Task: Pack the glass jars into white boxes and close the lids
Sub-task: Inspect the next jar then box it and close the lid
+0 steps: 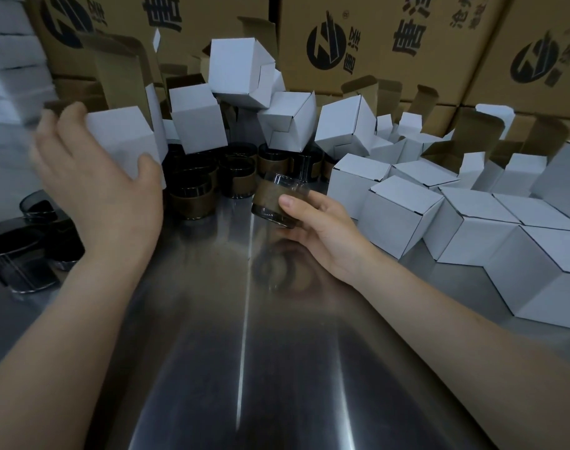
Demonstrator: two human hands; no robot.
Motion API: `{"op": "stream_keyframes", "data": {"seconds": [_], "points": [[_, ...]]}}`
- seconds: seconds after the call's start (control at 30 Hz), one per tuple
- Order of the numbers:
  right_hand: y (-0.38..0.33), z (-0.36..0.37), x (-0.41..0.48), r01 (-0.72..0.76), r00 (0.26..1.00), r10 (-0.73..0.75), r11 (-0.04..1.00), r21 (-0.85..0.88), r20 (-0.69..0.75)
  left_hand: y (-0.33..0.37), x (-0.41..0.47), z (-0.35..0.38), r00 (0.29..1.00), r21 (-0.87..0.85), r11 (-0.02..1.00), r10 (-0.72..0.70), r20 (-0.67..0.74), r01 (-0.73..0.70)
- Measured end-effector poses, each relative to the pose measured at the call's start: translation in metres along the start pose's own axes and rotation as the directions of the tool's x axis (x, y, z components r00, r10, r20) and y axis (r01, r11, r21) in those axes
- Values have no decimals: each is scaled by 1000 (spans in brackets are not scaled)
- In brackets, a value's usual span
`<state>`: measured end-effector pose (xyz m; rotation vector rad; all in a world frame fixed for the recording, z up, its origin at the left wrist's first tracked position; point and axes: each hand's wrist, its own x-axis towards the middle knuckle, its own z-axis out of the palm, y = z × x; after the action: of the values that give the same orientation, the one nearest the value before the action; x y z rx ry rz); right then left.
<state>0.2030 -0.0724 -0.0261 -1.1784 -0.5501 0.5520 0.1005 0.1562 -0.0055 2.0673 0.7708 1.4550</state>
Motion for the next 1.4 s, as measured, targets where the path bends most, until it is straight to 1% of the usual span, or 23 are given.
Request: {"op": "stream_keyframes", "data": {"seconds": [0.03,0.1,0.2,0.27,0.33,0.5,0.6,0.7,0.77,0.87,0.97,1.17,1.33,1.4], "points": [[0,0,0,-1,1000,1,1000,0,-4,-5,2,2,1000,-54,998,-25,8,26],[1,-1,0,-3,1000,3,1000,-2,-7,-3,1,3,999,-96,994,-49,15,50],[1,-2,1,3,1000,-3,1000,-15,2,2,-4,-1,1000,-85,996,6,-8,-7],[0,-2,0,2,1000,-2,1000,-1,6,3,-3,-2,1000,-85,996,10,-25,-12],[-1,-2,0,5,1000,-5,1000,11,6,7,-6,-2,998,-106,993,41,-54,-46],[-1,-5,1,32,999,-31,998,48,-27,24,-15,-5,988,-274,950,136,-73,-151],[-5,-7,4,63,995,-52,990,129,-88,43,-26,-10,973,-419,881,227,-27,-217],[-8,-10,6,96,984,-57,968,230,-170,60,-41,-12,951,-481,847,299,79,-226],[-11,-12,7,127,976,-72,956,266,-205,64,-50,-11,937,-454,862,319,141,-225],[-16,-13,6,157,969,-90,943,293,-231,67,-60,-8,915,-367,894,349,205,-258],[-19,-11,5,181,964,-106,934,307,-245,70,-66,-4,886,-335,901,373,277,-275],[-25,-6,2,255,952,-193,930,266,-237,68,-71,4,870,-281,917,369,327,-283],[-36,3,0,318,923,-251,924,210,-293,69,-73,7,854,-305,902,402,331,-306],[-39,7,-2,341,913,-272,917,204,-304,69,-72,8,843,-271,907,405,353,-323]]}}
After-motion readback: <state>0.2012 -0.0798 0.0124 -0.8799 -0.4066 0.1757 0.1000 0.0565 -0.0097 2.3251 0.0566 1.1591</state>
